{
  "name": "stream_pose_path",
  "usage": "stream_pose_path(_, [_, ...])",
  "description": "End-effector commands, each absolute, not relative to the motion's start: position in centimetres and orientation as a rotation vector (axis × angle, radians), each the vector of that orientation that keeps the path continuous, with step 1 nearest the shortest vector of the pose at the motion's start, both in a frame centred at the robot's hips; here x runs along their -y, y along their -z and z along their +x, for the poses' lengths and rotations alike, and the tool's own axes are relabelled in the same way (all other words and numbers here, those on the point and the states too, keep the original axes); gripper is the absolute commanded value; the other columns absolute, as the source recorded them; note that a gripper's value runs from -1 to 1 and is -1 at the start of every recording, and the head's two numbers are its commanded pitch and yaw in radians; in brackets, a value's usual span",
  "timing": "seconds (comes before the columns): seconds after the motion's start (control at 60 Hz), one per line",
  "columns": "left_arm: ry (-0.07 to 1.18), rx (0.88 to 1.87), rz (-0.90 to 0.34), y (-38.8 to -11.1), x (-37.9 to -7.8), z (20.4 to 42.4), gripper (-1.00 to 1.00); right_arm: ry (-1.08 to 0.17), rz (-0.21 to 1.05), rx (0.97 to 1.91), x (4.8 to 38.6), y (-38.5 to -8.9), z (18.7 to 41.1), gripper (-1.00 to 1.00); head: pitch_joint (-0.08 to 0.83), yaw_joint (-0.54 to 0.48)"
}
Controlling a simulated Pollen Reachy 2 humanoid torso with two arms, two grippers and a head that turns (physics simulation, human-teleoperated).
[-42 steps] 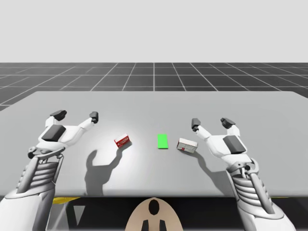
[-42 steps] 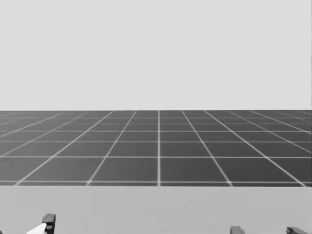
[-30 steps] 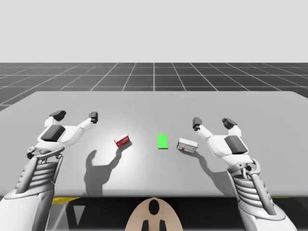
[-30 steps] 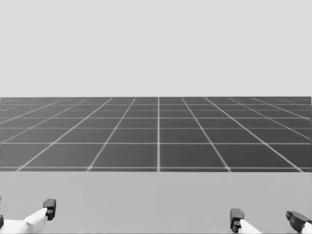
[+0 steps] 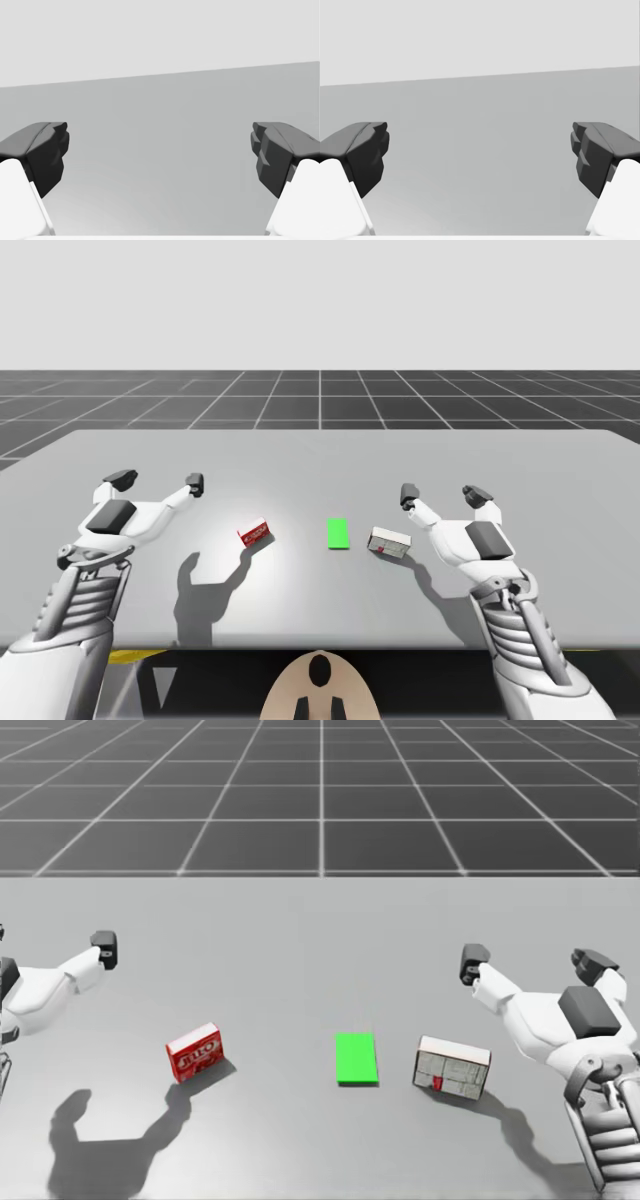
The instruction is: Look at the card. If it is red, pick the object on the left. If it is green, pick the object on the right.
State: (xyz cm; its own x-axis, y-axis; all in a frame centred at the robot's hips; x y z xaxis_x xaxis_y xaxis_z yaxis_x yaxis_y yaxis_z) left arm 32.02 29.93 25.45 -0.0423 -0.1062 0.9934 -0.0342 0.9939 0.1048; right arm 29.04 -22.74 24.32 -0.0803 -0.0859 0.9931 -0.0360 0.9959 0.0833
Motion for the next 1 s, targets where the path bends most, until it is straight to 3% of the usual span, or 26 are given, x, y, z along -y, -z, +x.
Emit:
stream_pose_path(0.017, [0.070,1.611,0.116,-25.39,-29.91,32.15,-1.00,0.052,0.100,1.656,22.38,-24.27,28.99,-1.00,0.567,-0.01])
stream_pose_path(0.25, [0.074,1.612,0.120,-25.46,-29.93,32.12,-1.00,0.053,0.100,1.654,22.33,-24.37,28.90,-1.00,0.676,-0.09])
stream_pose_path(0.667, [0.079,1.612,0.126,-25.37,-29.53,32.02,-1.00,0.037,0.116,1.656,22.17,-24.53,28.75,-1.00,0.674,-0.11])
stream_pose_path(1.0, [0.087,1.614,0.116,-25.34,-29.39,32.02,-1.00,0.031,0.121,1.652,21.83,-24.37,28.74,-1.00,0.719,-0.28])
